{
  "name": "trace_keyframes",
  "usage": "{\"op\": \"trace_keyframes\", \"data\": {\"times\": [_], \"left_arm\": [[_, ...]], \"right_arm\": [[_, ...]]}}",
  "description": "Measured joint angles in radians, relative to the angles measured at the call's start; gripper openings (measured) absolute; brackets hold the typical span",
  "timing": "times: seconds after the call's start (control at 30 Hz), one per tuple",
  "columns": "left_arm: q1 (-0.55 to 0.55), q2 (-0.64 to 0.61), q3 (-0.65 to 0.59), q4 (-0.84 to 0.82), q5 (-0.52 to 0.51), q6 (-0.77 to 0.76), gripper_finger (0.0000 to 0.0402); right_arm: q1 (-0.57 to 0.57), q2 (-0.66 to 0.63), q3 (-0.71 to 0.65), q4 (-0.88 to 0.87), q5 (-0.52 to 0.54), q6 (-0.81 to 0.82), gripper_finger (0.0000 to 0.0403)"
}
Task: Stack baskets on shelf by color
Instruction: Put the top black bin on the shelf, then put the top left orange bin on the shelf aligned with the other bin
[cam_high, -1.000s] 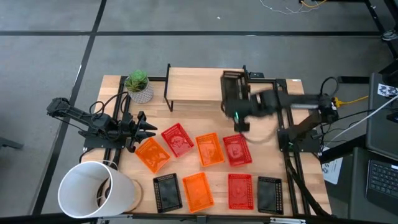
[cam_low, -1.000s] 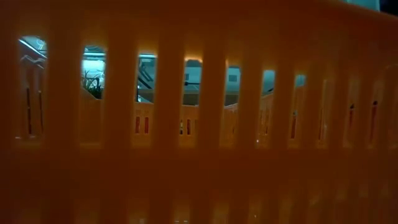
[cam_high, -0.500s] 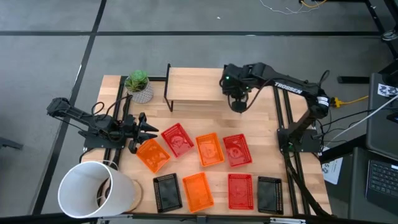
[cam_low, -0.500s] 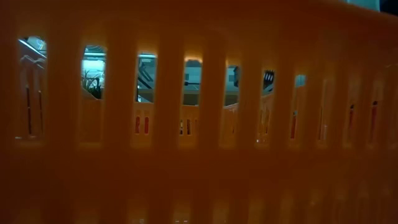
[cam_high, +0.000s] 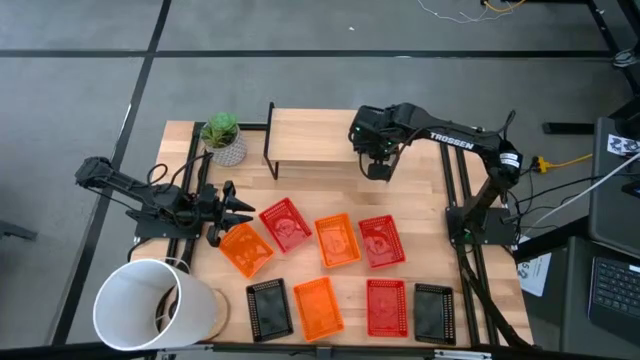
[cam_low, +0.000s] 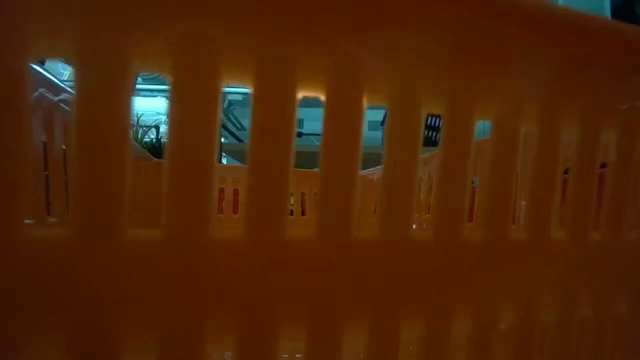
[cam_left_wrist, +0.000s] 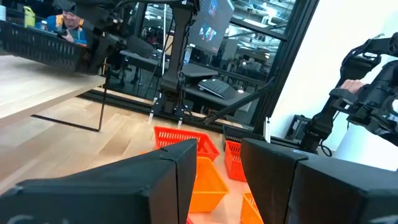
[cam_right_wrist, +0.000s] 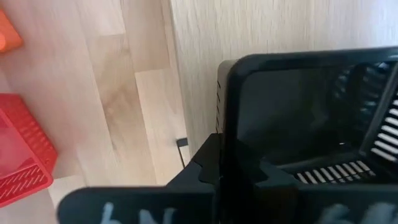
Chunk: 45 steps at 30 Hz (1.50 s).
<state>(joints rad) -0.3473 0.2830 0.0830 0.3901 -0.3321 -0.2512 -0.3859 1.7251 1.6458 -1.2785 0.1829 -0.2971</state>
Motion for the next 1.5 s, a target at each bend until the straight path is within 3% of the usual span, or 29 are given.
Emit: {"op": "trace_keyframes", "data": {"times": [0.4,0.87,1.03,1.3,1.4,1.5], "left_arm": [[0.0,0.0,0.0,0.0,0.0,0.0,0.0118],[0.0,0.0,0.0,0.0,0.0,0.0,0.0118],[0.0,0.0,0.0,-0.001,0.0,0.0,0.0118],[0.0,0.0,0.0,-0.001,0.0,0.0,0.0118],[-0.001,0.0,0.0,-0.001,-0.021,-0.022,0.0118],[0.0,0.001,0.0,-0.061,-0.129,-0.105,0.0117]], "right_arm": [[-0.001,0.0,0.0,0.029,-0.002,0.03,0.0092],[-0.001,-0.001,0.0,0.098,-0.003,0.158,0.0103],[0.003,-0.001,0.041,0.051,-0.038,0.154,0.0103],[0.024,-0.003,0.22,-0.091,-0.068,0.16,0.0103],[0.038,-0.003,0.284,-0.193,-0.147,0.222,0.0103],[0.066,-0.005,0.321,-0.305,-0.261,0.272,0.0103]]}}
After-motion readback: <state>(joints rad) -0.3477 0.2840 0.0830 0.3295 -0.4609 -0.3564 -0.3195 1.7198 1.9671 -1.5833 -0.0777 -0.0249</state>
